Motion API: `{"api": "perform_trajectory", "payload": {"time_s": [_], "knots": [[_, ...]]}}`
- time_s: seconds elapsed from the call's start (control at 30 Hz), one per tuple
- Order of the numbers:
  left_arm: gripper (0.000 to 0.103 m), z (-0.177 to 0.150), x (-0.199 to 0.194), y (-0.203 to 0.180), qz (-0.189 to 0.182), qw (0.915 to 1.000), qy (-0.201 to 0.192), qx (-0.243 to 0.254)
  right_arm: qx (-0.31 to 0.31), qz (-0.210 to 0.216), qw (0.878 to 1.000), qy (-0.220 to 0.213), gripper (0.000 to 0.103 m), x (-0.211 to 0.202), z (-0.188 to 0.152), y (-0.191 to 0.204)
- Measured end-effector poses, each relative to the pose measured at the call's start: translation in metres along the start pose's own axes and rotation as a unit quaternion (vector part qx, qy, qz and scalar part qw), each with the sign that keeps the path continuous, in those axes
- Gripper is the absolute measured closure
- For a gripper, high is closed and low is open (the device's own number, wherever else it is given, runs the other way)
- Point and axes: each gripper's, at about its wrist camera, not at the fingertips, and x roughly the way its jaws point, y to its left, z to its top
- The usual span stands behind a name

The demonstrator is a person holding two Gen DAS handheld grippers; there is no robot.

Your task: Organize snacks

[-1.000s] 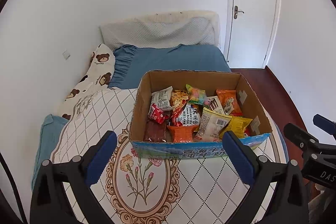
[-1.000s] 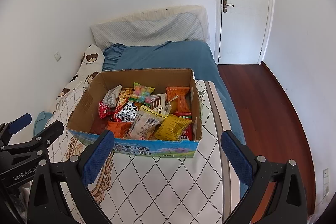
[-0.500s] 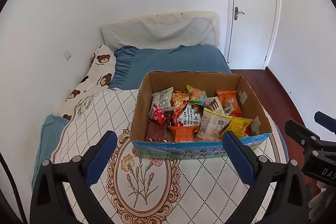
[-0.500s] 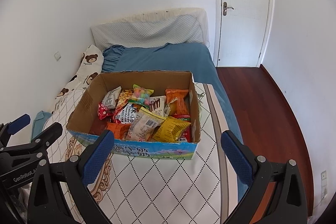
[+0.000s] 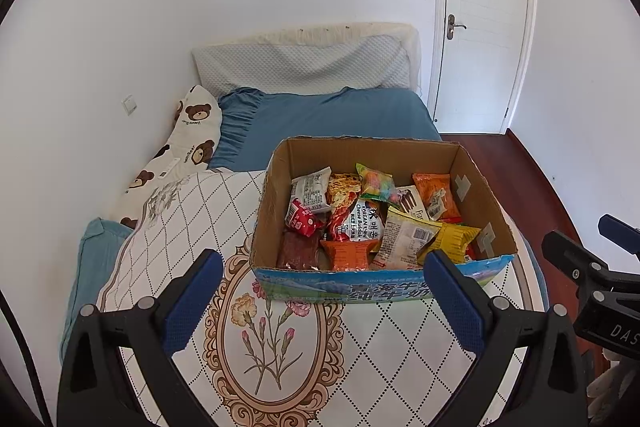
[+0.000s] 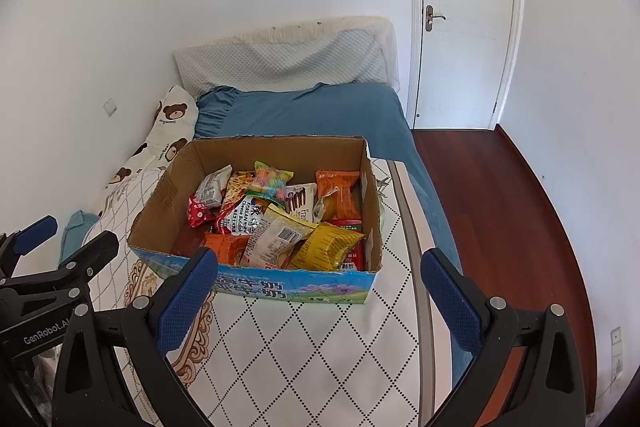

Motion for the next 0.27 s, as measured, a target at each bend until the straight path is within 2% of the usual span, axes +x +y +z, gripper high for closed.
{"api": "perform_trajectory", "payload": {"time_s": [0.27], "knots": [[0.0,0.0013,-0.0028,-0.001,0.001,1.0,-0.002,0.0,-0.002,-0.001,1.0,0.0,0.0,0.0004,0.0002,-0.0001]]}}
